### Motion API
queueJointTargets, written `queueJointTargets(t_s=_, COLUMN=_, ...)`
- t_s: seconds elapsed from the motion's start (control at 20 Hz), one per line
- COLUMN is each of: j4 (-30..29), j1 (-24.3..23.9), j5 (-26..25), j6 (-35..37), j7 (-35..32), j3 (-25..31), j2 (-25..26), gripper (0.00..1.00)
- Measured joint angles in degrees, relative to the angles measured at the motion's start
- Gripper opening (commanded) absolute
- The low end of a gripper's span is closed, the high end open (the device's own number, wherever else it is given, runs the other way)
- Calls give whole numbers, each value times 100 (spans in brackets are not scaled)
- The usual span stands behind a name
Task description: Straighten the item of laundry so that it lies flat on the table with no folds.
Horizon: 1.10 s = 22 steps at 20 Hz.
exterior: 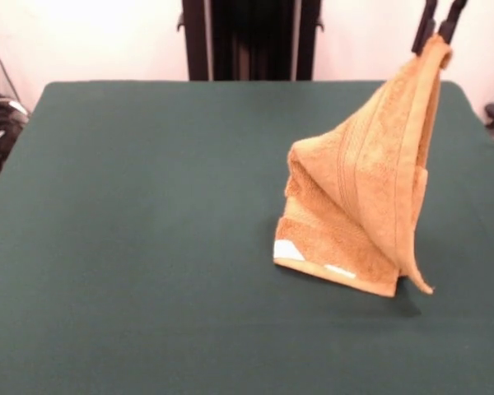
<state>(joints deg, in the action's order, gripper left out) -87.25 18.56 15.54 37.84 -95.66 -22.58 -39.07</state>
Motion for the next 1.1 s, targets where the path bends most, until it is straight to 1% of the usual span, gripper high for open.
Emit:
queueJointTargets(t_s=0.3, j4=-396, j1=35, j5=-2, j6=4, j7=0, j3=-74, j2=-288, gripper=0)
queueJointTargets(t_s=0.45, j4=-613, j1=104, j5=-19, j6=185, j7=0, j3=-247, j2=-647, gripper=0)
queueJointTargets(t_s=0.6, j4=-644, j1=108, j5=-27, j6=379, j7=0, j3=-341, j2=-854, gripper=0)
queueJointTargets(t_s=0.7, j4=-645, j1=116, j5=-39, j6=632, j7=0, j3=-494, j2=-1111, gripper=0)
queueJointTargets(t_s=0.85, j4=-646, j1=173, j5=-48, j6=763, j7=0, j3=-627, j2=-1236, gripper=0)
queueJointTargets(t_s=0.95, j4=-645, j1=335, j5=-57, j6=960, j7=-14, j3=-831, j2=-1380, gripper=0)
queueJointTargets(t_s=1.1, j4=-643, j1=509, j5=-64, j6=1151, j7=-77, j3=-994, j2=-1474, gripper=0)
